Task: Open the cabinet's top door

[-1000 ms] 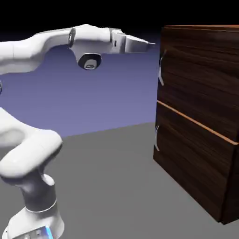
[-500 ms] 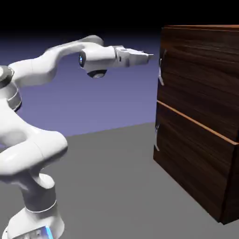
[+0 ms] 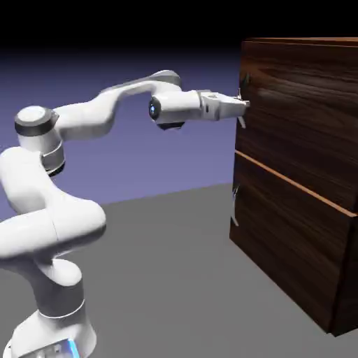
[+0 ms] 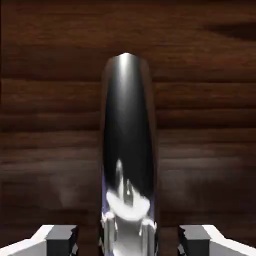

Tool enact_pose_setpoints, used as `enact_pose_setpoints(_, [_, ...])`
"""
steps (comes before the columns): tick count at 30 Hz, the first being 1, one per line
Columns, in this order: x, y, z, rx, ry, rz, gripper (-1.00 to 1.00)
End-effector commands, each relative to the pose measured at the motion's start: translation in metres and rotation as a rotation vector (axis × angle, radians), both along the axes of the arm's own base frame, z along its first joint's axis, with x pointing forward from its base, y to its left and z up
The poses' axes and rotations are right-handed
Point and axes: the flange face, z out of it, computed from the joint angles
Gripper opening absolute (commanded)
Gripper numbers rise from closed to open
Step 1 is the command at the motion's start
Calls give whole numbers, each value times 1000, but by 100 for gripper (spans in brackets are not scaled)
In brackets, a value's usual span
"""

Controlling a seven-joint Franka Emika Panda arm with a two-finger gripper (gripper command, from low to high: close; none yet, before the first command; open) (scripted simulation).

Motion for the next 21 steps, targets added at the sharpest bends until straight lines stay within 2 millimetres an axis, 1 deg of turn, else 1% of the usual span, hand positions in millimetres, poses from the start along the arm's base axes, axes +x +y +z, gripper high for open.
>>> enact_pose_setpoints(1, [-8, -3, 0, 0, 0, 18, -100])
enact_pose_setpoints(6, [-51, -21, 0, 0, 0, 115, -100])
enact_pose_setpoints(11, [-94, -44, 0, 0, 0, 220, -100])
enact_pose_setpoints(15, [-130, -69, 0, 0, 0, 311, -100])
enact_pose_setpoints(21, [-181, -113, 0, 0, 0, 454, -100])
